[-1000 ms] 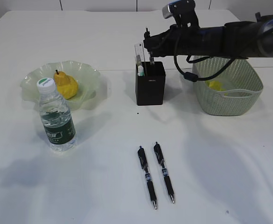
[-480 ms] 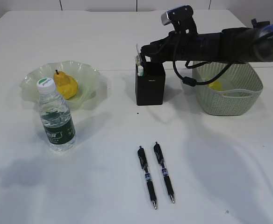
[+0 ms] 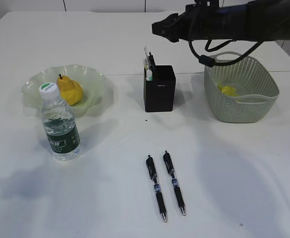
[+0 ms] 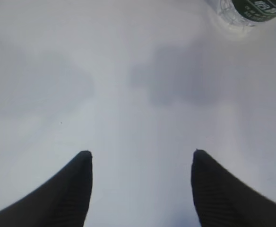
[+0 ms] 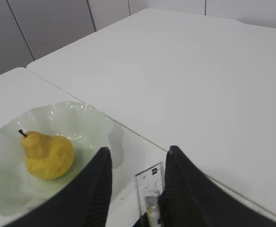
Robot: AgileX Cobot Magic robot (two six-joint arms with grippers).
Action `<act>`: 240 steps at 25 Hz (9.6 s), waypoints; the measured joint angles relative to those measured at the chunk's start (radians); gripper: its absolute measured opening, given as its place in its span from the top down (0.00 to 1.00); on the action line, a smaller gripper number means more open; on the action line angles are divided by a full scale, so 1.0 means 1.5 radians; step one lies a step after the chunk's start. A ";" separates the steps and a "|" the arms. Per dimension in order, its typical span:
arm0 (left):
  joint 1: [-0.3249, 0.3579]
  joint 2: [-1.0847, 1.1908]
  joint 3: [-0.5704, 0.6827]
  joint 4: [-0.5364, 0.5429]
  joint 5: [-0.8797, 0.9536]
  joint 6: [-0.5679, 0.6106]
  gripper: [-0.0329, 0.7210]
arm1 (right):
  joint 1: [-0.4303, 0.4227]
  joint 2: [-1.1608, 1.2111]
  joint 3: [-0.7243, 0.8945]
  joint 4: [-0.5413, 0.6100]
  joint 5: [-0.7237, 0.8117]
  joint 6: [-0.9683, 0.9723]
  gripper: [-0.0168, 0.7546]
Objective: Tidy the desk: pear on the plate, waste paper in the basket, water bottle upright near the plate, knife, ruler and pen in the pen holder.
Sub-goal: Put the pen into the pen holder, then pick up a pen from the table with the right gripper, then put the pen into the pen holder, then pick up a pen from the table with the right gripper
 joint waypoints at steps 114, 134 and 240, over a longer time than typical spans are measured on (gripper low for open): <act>0.000 0.000 0.000 0.005 -0.041 0.000 0.34 | 0.240 0.073 0.017 -1.081 0.357 1.352 0.80; 0.000 0.000 0.000 0.005 -0.028 0.000 0.34 | 0.235 -0.055 0.017 -1.121 0.412 1.233 0.80; 0.000 0.000 0.000 0.032 -0.016 0.000 0.34 | 0.189 -0.206 0.020 -0.995 0.381 1.211 0.63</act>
